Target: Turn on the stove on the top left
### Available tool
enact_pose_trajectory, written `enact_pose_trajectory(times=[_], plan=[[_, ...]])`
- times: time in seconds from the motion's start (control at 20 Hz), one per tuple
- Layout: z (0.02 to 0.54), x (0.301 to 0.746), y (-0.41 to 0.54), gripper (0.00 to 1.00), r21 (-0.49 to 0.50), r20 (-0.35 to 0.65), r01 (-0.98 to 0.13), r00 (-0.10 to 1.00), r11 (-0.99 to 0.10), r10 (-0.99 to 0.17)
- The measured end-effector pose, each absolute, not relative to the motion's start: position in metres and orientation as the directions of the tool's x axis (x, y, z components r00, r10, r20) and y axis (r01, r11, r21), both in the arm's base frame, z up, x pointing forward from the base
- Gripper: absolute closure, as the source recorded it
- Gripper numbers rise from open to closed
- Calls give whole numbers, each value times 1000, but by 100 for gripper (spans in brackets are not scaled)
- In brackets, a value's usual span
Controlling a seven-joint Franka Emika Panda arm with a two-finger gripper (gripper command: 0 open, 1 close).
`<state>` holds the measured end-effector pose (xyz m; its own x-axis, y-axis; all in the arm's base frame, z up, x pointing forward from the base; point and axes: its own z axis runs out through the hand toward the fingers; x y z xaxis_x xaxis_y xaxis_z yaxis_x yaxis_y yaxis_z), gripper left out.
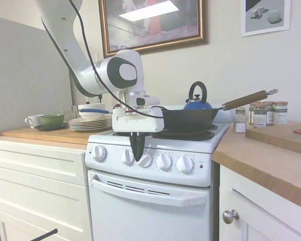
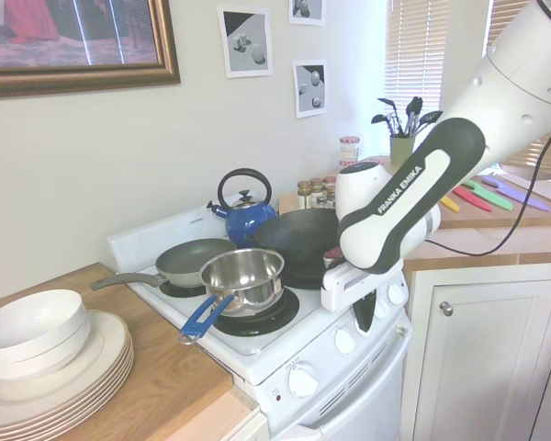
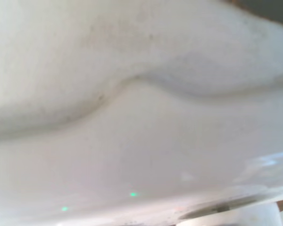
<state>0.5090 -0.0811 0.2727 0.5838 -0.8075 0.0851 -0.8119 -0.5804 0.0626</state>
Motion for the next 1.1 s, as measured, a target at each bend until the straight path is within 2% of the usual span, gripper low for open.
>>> enact_pose_trajectory(times=[0.6,1.1], plan=[[266,509,-70,100,108,135,-813,583,-573,-801],[274,508,-70,100,79,122,-801,599,-594,-791]])
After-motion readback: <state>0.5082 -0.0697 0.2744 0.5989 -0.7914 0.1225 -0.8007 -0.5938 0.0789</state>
